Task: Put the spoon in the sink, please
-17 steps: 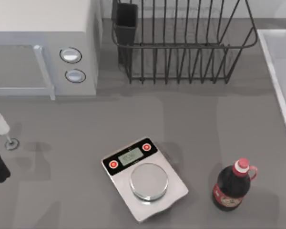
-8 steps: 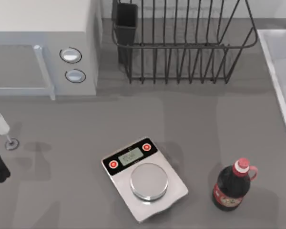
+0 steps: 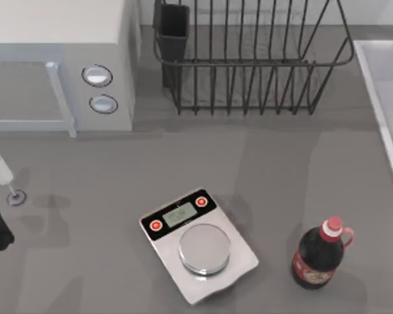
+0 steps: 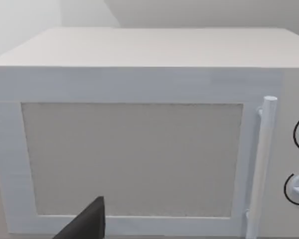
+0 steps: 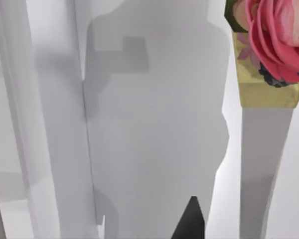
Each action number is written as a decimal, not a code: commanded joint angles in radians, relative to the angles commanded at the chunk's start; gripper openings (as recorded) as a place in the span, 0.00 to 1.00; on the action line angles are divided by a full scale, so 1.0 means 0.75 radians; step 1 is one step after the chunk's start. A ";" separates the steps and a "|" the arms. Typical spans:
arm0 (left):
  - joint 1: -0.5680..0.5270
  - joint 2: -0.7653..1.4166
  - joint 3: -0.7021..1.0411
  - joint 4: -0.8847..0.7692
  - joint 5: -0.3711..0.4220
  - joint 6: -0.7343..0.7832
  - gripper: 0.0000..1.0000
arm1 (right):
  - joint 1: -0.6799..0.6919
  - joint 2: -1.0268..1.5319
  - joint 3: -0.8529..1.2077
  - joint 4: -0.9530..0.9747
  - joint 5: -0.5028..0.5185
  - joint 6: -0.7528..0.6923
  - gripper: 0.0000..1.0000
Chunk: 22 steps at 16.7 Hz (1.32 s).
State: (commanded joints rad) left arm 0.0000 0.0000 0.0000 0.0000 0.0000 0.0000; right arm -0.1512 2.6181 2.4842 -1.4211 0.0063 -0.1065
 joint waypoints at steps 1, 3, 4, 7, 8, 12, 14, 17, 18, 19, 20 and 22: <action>0.000 0.000 0.000 0.000 0.000 0.000 1.00 | 0.000 -0.009 -0.025 0.022 0.000 0.000 0.00; 0.000 0.000 0.000 0.000 0.000 0.000 1.00 | 0.000 -0.013 -0.035 0.032 0.000 0.000 0.00; 0.000 0.000 0.000 0.000 0.000 0.000 1.00 | 0.000 -0.013 -0.035 0.032 0.000 0.000 0.00; 0.000 0.000 0.000 0.000 0.000 0.000 1.00 | 0.000 -0.013 -0.035 0.032 0.000 0.000 0.15; 0.000 0.000 0.000 0.000 0.000 0.000 1.00 | 0.000 -0.013 -0.035 0.032 0.000 0.000 0.23; 0.000 0.000 0.000 0.000 0.000 0.000 1.00 | 0.000 -0.013 -0.035 0.032 0.000 0.000 0.53; 0.000 0.000 0.000 0.000 0.000 0.000 1.00 | 0.000 -0.013 -0.035 0.032 0.000 0.000 0.68; 0.000 0.000 0.000 0.000 0.000 0.000 1.00 | 0.000 -0.013 -0.035 0.032 0.000 0.000 0.90; 0.000 0.000 0.000 0.000 0.000 0.000 1.00 | 0.000 -0.013 -0.035 0.032 0.000 0.000 0.98; 0.000 0.000 0.000 0.000 0.000 0.000 1.00 | 0.000 -0.013 -0.035 0.032 0.000 0.000 1.00; 0.000 0.000 0.000 0.000 0.000 0.000 1.00 | 0.000 -0.013 -0.035 0.032 0.000 0.000 1.00; 0.000 0.000 0.000 0.000 0.000 0.000 1.00 | 0.000 -0.013 -0.035 0.032 0.000 0.000 1.00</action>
State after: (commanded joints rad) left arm 0.0000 0.0000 0.0000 0.0000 0.0000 0.0000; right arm -0.1512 2.6086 2.4577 -1.3970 0.0066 -0.1063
